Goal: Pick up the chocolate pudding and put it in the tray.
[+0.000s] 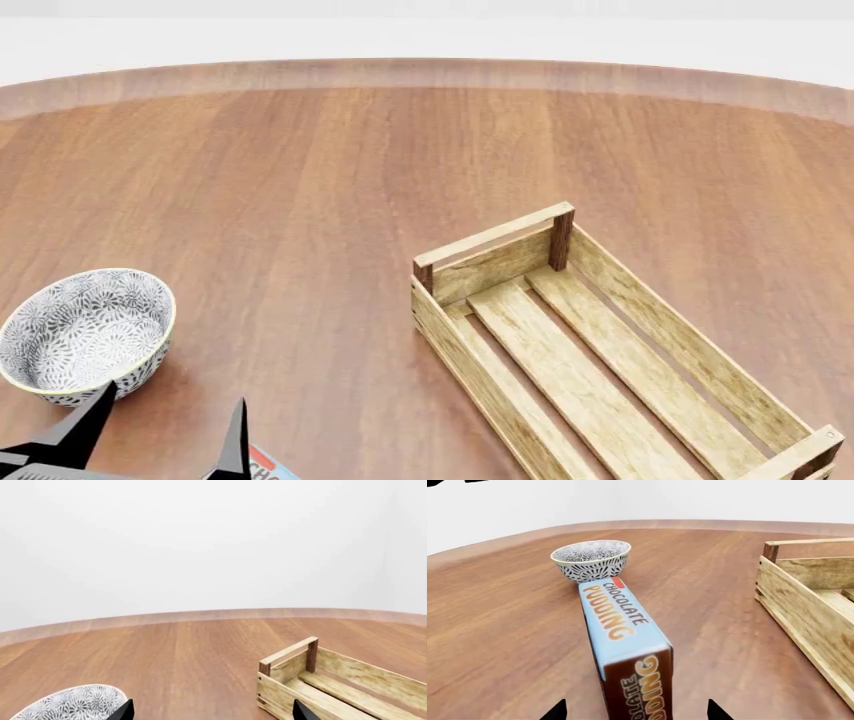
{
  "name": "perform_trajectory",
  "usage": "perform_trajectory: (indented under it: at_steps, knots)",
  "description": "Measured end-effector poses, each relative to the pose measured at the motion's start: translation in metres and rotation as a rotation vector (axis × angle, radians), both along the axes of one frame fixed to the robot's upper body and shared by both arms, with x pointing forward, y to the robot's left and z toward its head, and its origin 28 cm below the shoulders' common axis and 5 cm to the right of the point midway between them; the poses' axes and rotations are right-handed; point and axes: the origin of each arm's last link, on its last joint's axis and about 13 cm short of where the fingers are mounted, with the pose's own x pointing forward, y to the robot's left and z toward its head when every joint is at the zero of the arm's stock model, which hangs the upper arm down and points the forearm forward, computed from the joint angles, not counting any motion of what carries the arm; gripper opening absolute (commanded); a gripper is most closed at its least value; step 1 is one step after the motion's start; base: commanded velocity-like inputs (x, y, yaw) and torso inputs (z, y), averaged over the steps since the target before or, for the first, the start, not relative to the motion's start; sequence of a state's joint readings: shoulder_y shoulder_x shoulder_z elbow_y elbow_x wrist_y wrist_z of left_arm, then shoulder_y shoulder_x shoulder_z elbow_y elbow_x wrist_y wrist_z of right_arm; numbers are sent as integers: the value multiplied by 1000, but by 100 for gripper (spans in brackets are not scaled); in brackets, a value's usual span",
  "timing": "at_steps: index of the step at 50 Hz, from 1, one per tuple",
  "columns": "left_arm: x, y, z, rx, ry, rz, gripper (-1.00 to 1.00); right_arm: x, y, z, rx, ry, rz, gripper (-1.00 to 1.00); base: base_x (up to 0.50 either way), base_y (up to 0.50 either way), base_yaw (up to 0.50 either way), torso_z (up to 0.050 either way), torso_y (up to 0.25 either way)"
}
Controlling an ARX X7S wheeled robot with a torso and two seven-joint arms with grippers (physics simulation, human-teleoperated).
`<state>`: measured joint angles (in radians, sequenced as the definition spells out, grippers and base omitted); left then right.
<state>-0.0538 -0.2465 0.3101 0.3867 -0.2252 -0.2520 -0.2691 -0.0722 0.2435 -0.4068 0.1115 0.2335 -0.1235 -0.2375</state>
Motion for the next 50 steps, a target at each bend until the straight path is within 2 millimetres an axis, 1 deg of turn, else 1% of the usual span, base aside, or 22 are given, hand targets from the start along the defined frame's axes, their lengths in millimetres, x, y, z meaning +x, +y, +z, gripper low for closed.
perform_trajectory:
  at_steps: [27, 50]
  knots:
    - [-1, 0, 2, 0, -3, -2, 100, 7, 4, -6, -7, 15, 4, 100, 0, 0, 0, 0, 0]
    - [0, -1, 3, 1, -5, -7, 100, 13, 7, -7, -11, 15, 9, 100, 0, 0, 0, 0, 0]
